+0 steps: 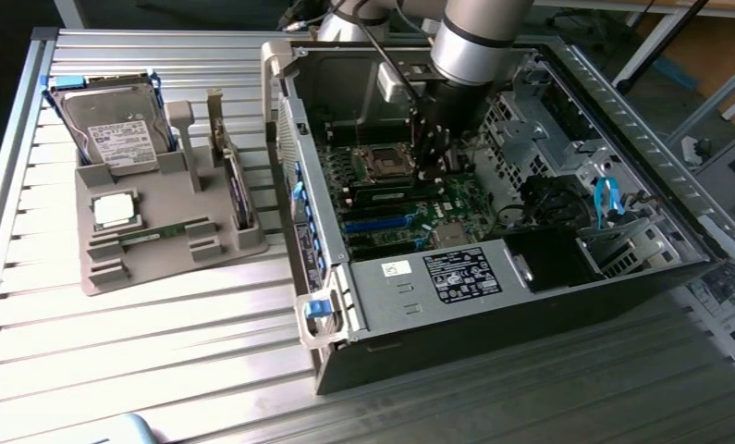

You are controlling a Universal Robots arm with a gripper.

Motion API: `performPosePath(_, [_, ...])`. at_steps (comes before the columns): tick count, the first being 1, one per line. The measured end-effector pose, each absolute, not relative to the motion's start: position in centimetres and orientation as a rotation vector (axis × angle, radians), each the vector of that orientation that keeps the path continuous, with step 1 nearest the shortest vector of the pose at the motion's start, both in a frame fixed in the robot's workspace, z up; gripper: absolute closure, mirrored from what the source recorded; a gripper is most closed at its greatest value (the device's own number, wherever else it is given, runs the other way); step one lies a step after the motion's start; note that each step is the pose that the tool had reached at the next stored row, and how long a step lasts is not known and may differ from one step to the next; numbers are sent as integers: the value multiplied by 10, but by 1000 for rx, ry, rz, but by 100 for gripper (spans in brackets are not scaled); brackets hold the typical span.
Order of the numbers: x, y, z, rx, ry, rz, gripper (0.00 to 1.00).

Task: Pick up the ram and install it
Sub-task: 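Press down the ram until it locks into place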

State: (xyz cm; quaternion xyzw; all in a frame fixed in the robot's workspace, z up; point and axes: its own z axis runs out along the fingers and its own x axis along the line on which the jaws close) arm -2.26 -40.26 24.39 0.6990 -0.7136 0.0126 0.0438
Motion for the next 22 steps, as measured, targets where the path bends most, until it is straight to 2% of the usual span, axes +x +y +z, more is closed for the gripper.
performPosePath(22, [-86, -403, 243, 2151, -2199, 74, 89])
